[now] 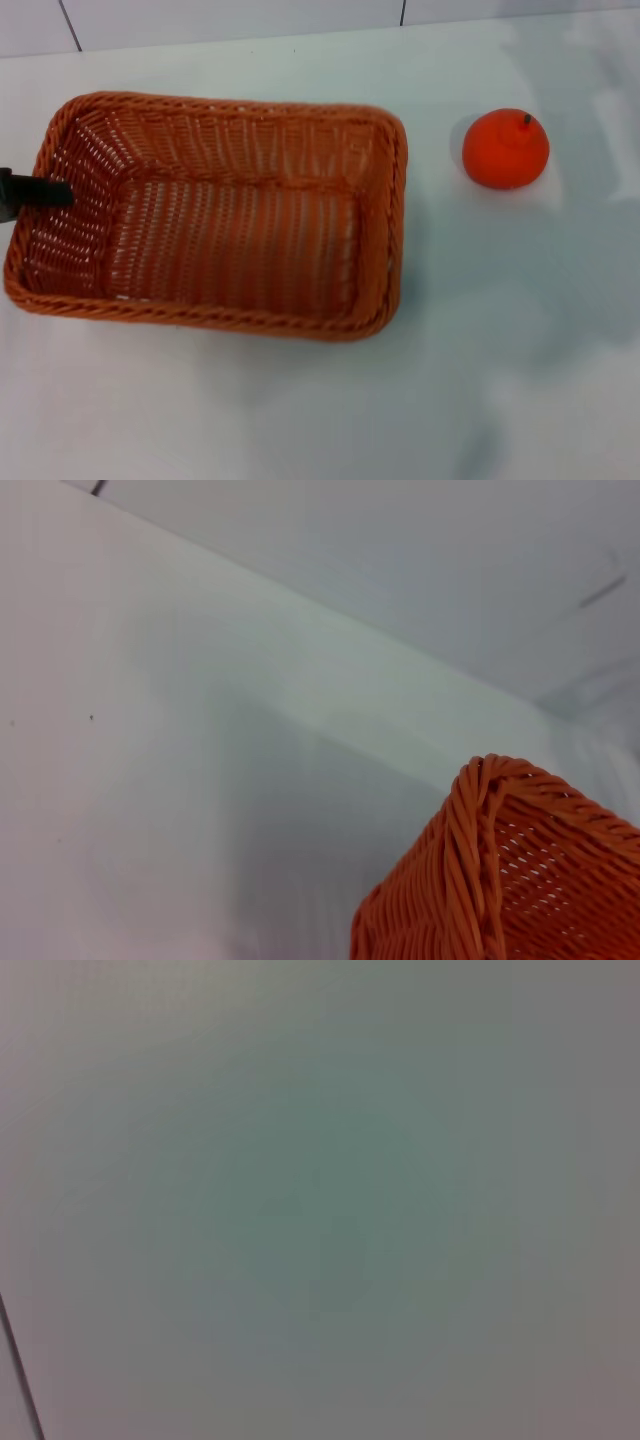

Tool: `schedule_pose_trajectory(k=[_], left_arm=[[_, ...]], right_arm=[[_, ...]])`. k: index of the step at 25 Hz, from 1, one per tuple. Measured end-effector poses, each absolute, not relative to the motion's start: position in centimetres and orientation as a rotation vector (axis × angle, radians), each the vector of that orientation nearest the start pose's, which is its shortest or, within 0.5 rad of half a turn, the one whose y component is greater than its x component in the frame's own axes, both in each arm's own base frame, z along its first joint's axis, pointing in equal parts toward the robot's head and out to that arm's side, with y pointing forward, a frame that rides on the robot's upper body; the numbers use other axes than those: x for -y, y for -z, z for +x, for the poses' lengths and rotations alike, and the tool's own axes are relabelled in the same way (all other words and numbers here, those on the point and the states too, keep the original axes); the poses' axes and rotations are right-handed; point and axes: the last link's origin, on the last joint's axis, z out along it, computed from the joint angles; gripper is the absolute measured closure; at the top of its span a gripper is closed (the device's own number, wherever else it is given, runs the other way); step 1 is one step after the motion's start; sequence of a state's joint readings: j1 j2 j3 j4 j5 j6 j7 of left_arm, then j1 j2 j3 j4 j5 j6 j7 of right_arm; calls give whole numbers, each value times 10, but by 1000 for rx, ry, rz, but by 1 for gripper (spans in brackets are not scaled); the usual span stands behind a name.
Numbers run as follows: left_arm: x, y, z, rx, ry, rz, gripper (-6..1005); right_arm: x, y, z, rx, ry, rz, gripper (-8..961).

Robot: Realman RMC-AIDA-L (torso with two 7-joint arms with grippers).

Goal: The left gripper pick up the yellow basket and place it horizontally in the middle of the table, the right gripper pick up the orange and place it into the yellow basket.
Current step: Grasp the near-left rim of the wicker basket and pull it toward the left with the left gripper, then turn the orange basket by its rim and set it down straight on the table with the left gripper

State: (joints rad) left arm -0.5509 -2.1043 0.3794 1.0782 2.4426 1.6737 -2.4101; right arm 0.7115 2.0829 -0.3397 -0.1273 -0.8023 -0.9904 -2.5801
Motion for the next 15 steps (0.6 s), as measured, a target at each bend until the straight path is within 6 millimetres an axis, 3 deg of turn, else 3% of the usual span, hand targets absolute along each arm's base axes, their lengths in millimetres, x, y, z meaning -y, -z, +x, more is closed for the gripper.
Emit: schedule_pose_trajectory(k=[11, 15], left_arm=[[-335, -45, -303, 1838, 646, -1976, 816], [-337, -42, -307, 1851, 710, -1921, 808]], right_arm=[[-421, -51, 305, 1420, 1561, -871, 258], [-419, -50, 306, 1419, 1563, -877, 258]])
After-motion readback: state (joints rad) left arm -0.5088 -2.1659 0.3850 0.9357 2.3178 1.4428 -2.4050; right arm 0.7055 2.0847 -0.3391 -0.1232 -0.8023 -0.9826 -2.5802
